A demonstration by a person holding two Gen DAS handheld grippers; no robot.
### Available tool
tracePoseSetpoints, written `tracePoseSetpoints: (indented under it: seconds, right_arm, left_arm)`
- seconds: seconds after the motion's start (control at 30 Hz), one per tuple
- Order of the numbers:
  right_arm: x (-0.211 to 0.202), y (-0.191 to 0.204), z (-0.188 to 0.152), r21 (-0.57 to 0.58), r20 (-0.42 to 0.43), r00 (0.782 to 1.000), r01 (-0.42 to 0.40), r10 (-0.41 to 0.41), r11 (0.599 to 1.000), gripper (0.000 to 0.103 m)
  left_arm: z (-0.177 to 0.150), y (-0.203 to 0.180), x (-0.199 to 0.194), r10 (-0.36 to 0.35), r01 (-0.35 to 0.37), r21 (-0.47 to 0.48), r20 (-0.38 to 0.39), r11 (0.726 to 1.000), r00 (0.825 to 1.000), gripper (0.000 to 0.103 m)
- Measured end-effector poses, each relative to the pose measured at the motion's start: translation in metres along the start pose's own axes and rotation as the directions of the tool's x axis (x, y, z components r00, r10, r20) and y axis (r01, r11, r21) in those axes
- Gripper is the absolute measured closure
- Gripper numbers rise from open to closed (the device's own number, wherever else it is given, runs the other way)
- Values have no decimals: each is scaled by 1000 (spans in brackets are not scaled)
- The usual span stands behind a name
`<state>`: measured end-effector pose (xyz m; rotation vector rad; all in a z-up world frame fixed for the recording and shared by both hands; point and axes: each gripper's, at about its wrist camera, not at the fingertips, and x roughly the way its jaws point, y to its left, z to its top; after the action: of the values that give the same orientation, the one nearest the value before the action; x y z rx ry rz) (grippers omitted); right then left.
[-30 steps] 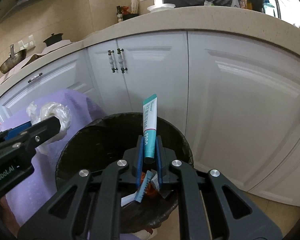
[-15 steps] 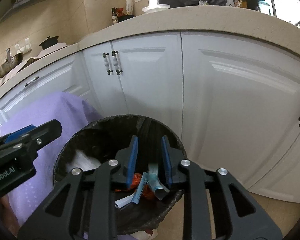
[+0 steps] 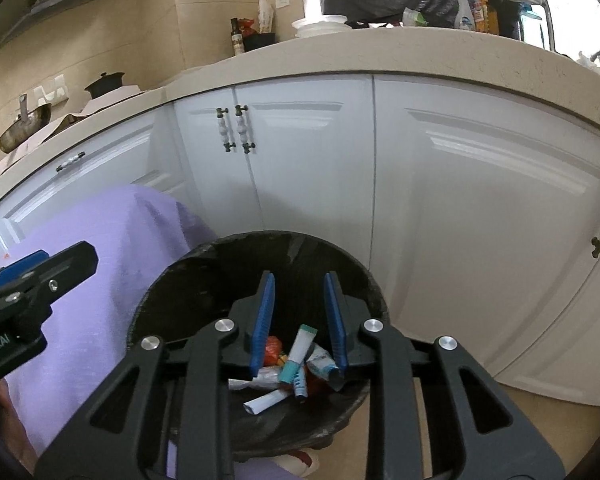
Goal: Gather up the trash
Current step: 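Move both tools back over the table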
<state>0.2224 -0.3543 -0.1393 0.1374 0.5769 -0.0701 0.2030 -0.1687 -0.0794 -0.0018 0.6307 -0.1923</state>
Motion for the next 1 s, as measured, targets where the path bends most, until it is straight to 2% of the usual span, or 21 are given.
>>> tracePoseSetpoints:
  seconds: [0.07,0.1,0.13,0.47,0.7,1.0]
  right_arm:
    - [-3,9,1,-9,1,1000,-10,10,1000,75]
    - [-4,13,2,-13,2,1000,-16,16,1000,69]
    - [-5,20,2,-21,8,1000,-23,23,1000,67]
    - [-17,96,8,-107,2,989,-145,146,984,67]
    - [-29,152,7,-177,-11,971,-236,238,956,67]
    - [-30,223,0,-245,-62,940,-340,335,908,66]
  left_arm:
    - [-2,11,-7,16,-16,-10,8,1000,1000,28]
    - [-3,17,-10,26,-26,-15,11,1000,1000,28]
    - [-3,22,-13,34,-34,-19,12,999,999,28]
    - [-23,97,-41,161,-161,-96,-3,982,987,27]
    - [-37,155,-66,264,-263,-166,-18,950,964,27]
    - [-56,210,-85,359,-361,-237,-54,902,932,26]
